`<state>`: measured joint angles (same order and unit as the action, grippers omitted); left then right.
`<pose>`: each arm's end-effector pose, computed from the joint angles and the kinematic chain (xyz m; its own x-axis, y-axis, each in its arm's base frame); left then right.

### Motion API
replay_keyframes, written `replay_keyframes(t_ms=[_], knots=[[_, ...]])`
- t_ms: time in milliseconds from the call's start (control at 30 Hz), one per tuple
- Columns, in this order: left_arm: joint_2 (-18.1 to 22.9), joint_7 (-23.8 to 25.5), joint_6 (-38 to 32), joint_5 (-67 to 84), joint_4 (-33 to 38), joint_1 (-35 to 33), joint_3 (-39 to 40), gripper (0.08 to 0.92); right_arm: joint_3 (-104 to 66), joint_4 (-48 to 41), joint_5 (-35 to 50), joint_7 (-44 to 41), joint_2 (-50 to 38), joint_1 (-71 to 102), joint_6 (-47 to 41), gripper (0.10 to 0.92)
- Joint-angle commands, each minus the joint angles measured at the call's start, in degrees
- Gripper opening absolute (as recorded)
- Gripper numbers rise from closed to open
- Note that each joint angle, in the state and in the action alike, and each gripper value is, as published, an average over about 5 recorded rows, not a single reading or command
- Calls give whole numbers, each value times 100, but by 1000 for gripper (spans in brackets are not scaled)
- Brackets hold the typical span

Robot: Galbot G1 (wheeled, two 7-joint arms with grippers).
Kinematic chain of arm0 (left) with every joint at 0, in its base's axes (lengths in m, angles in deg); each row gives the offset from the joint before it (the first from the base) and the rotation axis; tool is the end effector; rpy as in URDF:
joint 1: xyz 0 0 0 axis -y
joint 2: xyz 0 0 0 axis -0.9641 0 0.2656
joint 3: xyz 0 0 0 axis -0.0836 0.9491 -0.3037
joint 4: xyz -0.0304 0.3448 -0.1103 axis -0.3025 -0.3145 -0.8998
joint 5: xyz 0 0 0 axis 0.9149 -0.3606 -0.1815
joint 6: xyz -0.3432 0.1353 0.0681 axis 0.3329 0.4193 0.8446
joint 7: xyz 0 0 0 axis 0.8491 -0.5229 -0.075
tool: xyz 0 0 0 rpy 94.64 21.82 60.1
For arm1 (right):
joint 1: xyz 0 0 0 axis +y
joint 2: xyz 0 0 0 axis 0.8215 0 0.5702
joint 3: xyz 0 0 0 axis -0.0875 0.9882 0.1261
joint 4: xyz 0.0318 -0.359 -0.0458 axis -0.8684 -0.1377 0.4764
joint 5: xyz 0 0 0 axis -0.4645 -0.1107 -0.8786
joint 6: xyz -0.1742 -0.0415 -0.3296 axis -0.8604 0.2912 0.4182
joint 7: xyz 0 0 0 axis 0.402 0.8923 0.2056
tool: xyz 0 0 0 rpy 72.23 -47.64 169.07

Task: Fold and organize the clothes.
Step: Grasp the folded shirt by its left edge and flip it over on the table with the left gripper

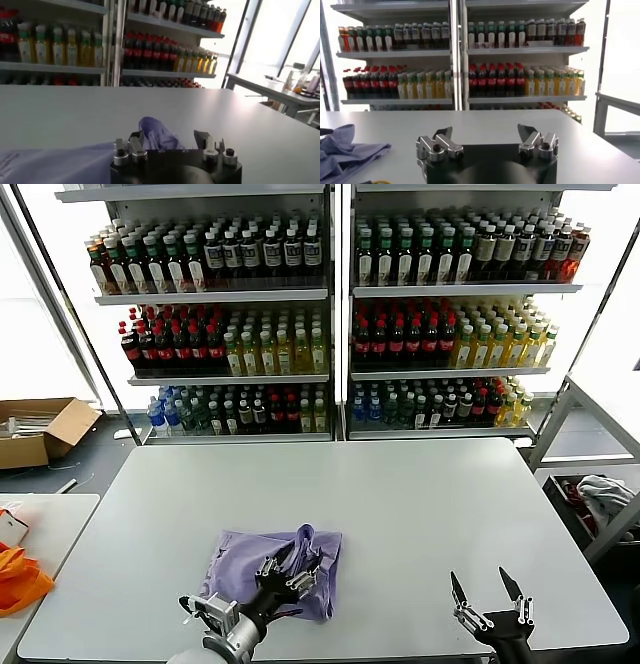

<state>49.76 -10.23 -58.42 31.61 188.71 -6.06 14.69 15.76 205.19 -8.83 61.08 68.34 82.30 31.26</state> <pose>0.2149 -0.0262 -0.2990 -0.8297 0.4742 0.2946 0.4292 0.8793 -0.2066 0.1072 -0.0863 -0.3088 -0.9891 -0.0758 0.1260 -0.0760 0.9971 0.0035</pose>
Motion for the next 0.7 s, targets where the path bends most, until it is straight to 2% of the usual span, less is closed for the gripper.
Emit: replay_keyframes(t_ms=[33,167,300,500,700], knots=[[-432,150,22,300,253,-399,-1472,722,31,21,15,-3,-61,8,8,823],[-827,235,113,513,23,-540,-2389,806,42,0,17,-5,-113,1,15,823],[-937,226,273,778,-261,-618,-2870,821,81,-5,5,-5,-119,-3,15,823],[-872,244,324,874,-710,-654,-2784,823,92,30,-12,-8,-113,10,16,823],[-573,263,451,891,-680,-565,-2416,822,47,70,-13,-12,-124,29,3,823]])
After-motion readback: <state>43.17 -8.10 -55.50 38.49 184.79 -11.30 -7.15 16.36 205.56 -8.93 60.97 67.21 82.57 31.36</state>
